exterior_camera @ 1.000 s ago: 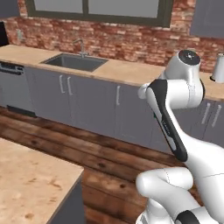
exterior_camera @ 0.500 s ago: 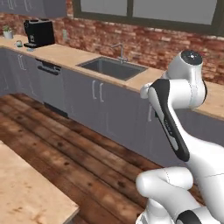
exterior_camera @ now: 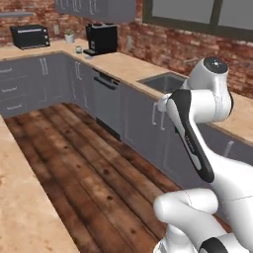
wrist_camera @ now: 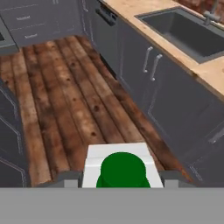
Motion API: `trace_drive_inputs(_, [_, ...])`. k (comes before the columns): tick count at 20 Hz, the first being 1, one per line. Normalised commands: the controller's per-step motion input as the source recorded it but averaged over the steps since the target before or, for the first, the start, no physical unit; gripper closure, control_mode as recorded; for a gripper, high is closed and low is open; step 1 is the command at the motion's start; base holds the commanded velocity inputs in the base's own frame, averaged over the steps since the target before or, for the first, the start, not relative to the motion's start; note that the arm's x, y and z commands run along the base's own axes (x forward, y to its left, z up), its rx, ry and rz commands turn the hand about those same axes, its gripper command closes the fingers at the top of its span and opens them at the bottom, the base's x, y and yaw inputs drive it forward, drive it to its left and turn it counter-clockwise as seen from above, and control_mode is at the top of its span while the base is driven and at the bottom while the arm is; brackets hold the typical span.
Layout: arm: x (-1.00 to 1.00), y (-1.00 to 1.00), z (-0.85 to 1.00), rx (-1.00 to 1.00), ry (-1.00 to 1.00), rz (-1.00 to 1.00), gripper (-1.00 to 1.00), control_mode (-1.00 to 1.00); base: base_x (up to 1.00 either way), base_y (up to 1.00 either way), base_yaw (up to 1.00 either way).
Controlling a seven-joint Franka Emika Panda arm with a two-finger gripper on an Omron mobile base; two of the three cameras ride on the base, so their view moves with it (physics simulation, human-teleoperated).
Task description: Take a sugar cube from the saucer and place it inside the coffee. Then, grab milk from the fridge and place it next to the coffee on the counter to sweeten the coffee.
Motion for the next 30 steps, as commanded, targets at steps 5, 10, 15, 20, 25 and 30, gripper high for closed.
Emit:
trace_drive_inputs(5, [0.0,0.0,0.0,0.0,0.0,0.0,1.0,1.0,1.0,0.0,0.42])
trace_drive_inputs(10, [0.0,0.0,0.0,0.0,0.0,0.0,1.0,1.0,1.0,-0.01,0.4])
trace_drive_inputs(15, [0.0,0.0,0.0,0.0,0.0,0.0,1.0,1.0,1.0,-0.06,0.37])
trace_drive_inputs(20, [0.0,0.0,0.0,0.0,0.0,0.0,1.0,1.0,1.0,-0.21,0.28])
trace_drive_inputs(25, [0.0,0.0,0.0,0.0,0.0,0.0,1.0,1.0,1.0,-0.35,0.15])
trace_drive_inputs(30, [0.0,0.0,0.0,0.0,0.0,0.0,1.0,1.0,1.0,-0.42,0.02])
